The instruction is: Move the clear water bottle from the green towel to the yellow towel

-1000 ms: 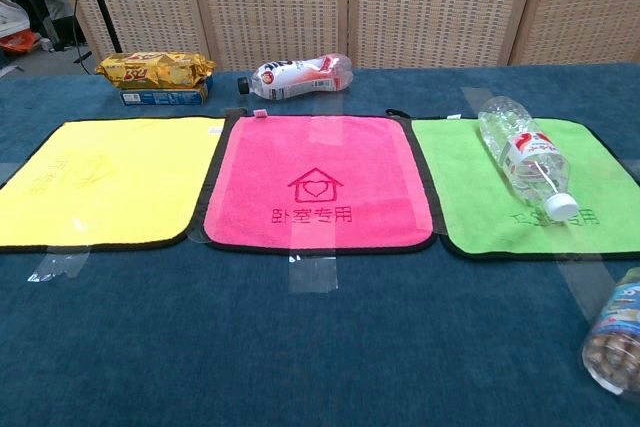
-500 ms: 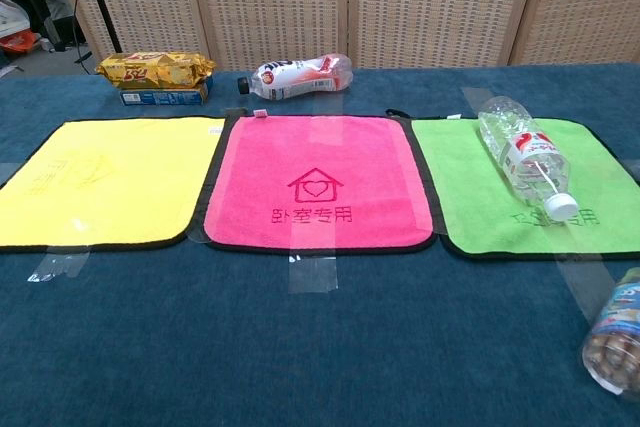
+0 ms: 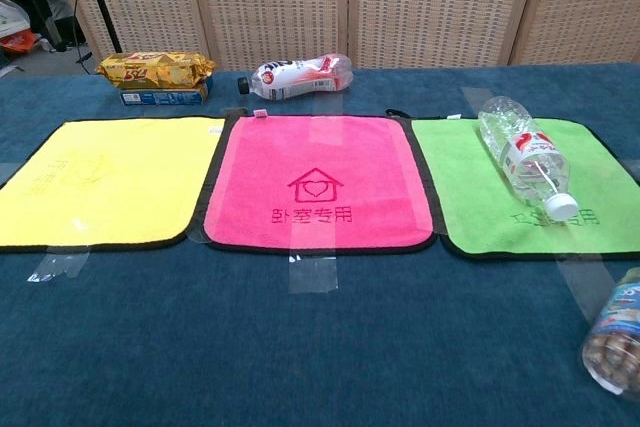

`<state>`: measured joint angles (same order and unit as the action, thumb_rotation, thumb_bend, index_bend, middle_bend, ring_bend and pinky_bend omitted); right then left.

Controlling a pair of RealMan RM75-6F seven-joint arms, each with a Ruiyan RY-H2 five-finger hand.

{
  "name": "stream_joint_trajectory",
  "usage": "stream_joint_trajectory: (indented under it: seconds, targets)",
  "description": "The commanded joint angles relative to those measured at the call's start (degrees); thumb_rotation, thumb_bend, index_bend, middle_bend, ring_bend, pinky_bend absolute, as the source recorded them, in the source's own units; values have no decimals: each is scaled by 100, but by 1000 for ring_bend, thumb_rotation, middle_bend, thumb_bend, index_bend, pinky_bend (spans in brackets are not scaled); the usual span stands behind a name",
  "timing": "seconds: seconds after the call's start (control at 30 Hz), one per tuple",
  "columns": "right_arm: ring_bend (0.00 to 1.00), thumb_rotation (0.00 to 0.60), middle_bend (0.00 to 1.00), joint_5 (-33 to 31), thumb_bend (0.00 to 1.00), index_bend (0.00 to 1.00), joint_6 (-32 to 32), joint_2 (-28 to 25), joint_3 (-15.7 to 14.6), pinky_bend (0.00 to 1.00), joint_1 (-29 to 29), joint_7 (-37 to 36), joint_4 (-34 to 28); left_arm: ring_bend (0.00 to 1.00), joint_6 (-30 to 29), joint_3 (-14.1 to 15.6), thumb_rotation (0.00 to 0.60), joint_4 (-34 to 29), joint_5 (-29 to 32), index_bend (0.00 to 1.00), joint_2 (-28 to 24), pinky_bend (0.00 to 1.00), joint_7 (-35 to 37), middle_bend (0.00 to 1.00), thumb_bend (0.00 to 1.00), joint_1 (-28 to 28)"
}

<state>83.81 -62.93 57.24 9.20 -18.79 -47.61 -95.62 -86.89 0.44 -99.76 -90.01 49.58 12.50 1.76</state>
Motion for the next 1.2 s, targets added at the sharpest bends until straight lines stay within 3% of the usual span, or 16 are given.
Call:
stream_joint_trajectory:
  seconds: [0.03,0.3,0.53,0.77,0.97,1.2]
  targets:
    - [0,600,170,-1174,1000,185,1958,-190,401,111,-1061,-1070,112,0,68,1,600,-29,49,0,-8,0,-35,0,0,26]
    - [0,600,170,-2441,1000,187,2677,424,540,112,-1674,-100,985,0,291,11,600,-88,139,0,-65,0,-29,0,0,114]
    - [0,600,98,-3787,1000,185,3706,753,668,111,-2191,134,1765,0,430,-12,600,-112,225,0,-59,0,-115,0,0,190]
    - [0,600,12,-4276,1000,85,4584,1007,690,111,-2422,146,2295,0,532,-30,600,-131,292,0,-62,0,-142,0,0,246]
    - [0,600,7,-4454,1000,78,4898,1238,834,111,-2487,154,2673,0,566,-43,600,-133,312,0,-86,0,-93,0,0,275]
    - [0,600,7,-4996,1000,79,5101,1540,605,111,-2750,255,3302,0,640,-19,600,-141,256,0,-109,0,-87,0,0,324]
